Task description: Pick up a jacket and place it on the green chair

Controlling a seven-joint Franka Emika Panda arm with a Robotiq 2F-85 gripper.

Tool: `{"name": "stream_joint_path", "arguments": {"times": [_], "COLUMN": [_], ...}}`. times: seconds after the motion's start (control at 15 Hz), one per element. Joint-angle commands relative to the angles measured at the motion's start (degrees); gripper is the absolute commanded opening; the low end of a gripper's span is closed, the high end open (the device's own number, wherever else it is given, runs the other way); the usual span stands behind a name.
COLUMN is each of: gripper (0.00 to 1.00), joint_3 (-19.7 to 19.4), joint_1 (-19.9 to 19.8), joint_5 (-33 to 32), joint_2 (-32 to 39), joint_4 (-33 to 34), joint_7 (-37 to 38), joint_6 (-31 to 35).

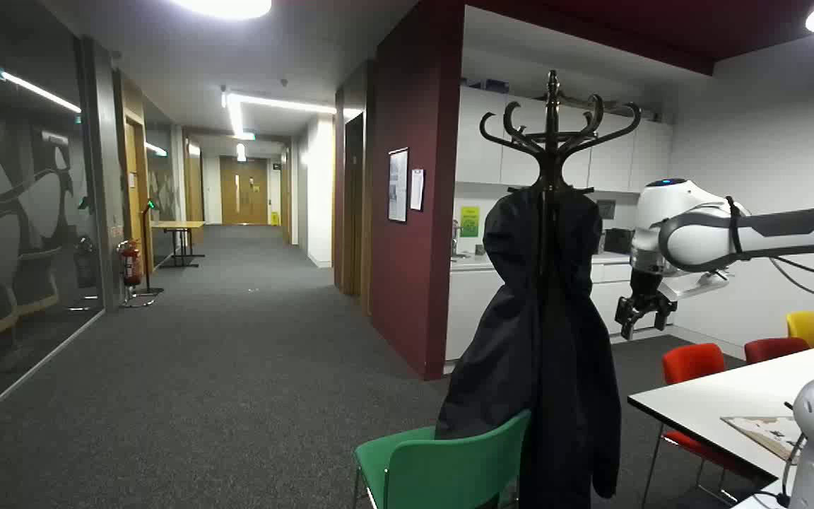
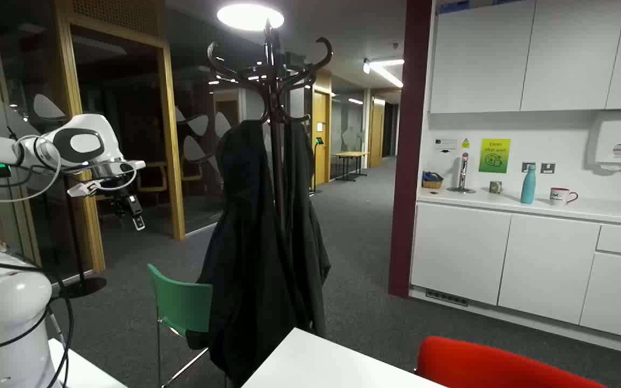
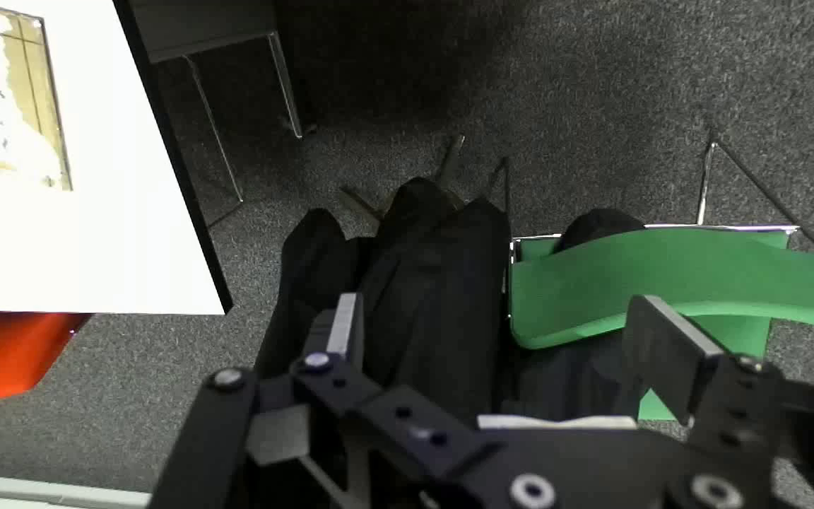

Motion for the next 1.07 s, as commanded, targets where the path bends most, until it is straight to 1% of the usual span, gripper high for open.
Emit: {"name": "stream_joint_path", "arguments": {"times": [0.0, 0.2, 0.27, 0.4, 0.53, 0.73, 1.0], "gripper": [1.0, 1.0, 1.0, 1.0, 1.0, 1.0, 1.0], "joint_3": [-0.4, -0.4, -0.4, 0.6, 0.8, -0.5, -3.2], "joint_1": [0.5, 0.5, 0.1, -1.6, -3.7, -7.0, -11.9], "joint_5": [-0.4, -0.4, -1.2, -4.9, -10.4, -17.0, -22.7], "joint_2": [0.2, 0.2, 0.1, -0.5, -1.1, -1.8, -0.8], "joint_4": [0.1, 0.1, -0.1, -0.8, -1.4, -1.9, -0.8], "joint_7": [0.3, 0.3, 0.2, 0.9, 1.6, 2.4, 1.8], "joint_6": [-0.1, -0.1, 0.9, 4.5, 8.9, 15.0, 23.3]}}
